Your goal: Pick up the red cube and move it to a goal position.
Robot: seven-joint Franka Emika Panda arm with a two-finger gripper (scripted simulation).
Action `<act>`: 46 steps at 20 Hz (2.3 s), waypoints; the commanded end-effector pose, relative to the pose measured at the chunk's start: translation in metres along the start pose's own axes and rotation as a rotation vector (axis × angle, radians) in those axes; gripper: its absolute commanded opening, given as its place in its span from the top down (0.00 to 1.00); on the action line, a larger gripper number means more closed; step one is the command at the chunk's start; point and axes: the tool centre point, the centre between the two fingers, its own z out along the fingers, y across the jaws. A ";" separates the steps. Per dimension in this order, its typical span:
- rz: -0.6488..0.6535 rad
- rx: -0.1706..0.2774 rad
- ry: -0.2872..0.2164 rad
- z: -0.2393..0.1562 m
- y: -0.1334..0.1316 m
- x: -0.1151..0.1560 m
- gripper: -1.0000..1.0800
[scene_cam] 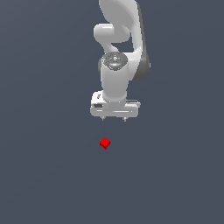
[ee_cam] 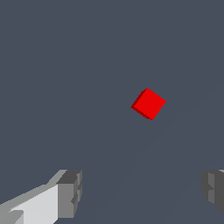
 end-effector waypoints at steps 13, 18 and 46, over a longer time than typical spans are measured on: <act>0.116 -0.001 0.003 0.028 0.005 0.013 0.04; 0.238 -0.002 0.005 0.057 0.013 0.026 0.04; 0.620 0.000 0.012 0.147 0.046 0.061 1.00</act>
